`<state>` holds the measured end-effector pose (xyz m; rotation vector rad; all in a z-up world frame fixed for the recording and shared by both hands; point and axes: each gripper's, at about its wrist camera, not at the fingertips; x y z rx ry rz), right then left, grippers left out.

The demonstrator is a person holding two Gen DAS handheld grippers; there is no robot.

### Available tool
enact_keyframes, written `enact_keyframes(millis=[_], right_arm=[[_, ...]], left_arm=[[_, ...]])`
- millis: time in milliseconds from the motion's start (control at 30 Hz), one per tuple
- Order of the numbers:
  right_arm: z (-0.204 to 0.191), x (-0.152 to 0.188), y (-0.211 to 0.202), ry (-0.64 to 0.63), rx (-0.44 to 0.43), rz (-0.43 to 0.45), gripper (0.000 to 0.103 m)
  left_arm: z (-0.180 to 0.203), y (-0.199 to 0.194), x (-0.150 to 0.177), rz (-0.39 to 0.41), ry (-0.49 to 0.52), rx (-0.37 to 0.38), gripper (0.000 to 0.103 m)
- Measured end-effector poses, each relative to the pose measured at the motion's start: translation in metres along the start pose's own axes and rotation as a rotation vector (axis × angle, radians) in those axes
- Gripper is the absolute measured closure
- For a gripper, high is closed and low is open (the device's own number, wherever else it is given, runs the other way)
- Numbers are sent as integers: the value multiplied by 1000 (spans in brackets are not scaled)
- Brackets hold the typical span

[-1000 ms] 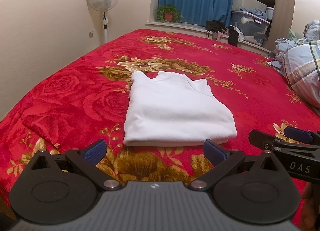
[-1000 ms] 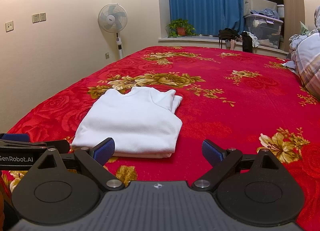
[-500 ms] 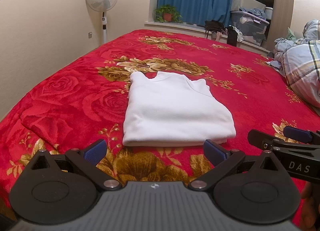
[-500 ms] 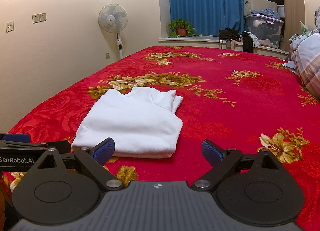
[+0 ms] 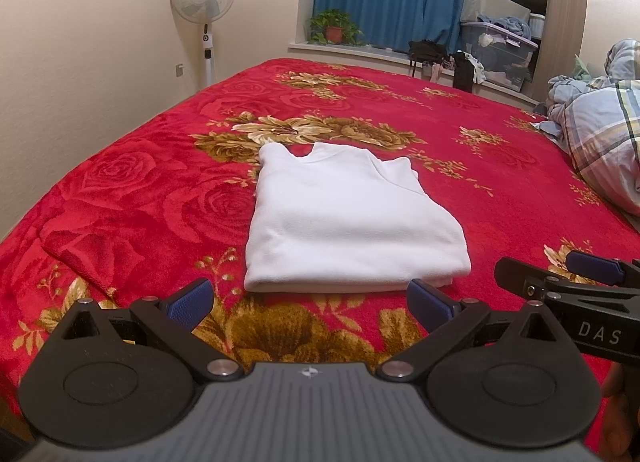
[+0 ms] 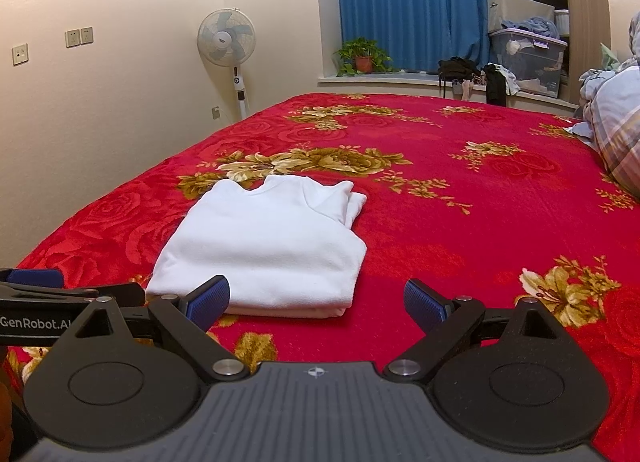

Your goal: Fold small clothes

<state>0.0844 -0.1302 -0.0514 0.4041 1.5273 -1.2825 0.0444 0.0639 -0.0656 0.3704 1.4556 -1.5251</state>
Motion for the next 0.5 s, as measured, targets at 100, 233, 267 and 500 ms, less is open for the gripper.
enact_keyframes(millis=[100,233,267,500], right_arm=[[0,0,0,0,0,1,9],[0,0,0,1,0,0,9],[0,0,0,1,0,-1,9],[0,-1,0,2,-1,-2,9]], left_arm=[[0,0,0,0,0,-1,0],[0,0,0,0,0,0,0],[0,0,0,-1,-1,2,0],[-2,2,-1,4,3,0,0]])
Point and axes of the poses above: each gripper's, at about its wrist camera, not at the fingertips, and y roughly the way its jaws point, z to its right, x to its underside, and after that the axes turned 14 degrees about -y, right-handed
